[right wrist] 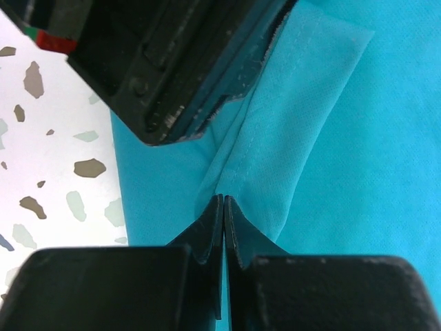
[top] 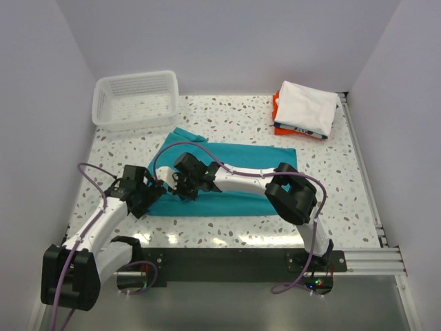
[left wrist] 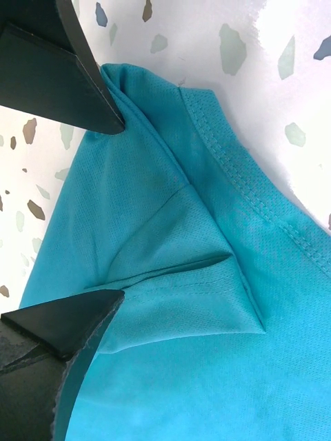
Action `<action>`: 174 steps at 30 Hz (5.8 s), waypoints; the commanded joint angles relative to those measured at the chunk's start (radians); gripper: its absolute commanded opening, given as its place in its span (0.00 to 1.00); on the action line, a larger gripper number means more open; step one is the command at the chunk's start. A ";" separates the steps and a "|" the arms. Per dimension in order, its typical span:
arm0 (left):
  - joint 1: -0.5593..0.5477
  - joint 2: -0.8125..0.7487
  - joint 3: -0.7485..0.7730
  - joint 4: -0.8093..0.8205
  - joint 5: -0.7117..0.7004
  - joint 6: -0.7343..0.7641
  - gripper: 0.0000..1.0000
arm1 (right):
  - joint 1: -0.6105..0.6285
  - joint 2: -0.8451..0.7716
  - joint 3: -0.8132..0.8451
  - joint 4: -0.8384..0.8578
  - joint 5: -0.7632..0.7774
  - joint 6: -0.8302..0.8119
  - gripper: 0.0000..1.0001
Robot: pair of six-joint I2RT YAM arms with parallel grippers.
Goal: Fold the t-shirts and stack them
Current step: Fold the tshirt
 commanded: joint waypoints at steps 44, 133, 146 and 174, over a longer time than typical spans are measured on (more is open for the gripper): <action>0.014 -0.068 0.052 -0.074 -0.034 0.034 1.00 | -0.182 -0.286 -0.104 0.018 0.510 0.648 0.99; 0.009 0.788 0.785 0.177 -0.001 0.192 0.70 | -0.520 -0.948 -0.781 -0.081 0.443 0.946 0.99; -0.130 0.918 0.868 0.196 0.050 0.099 0.66 | -0.518 -0.933 -0.794 -0.081 0.444 0.930 0.99; -0.157 1.144 1.104 0.173 0.049 0.177 0.00 | -0.526 -0.986 -0.801 -0.149 0.570 0.892 0.99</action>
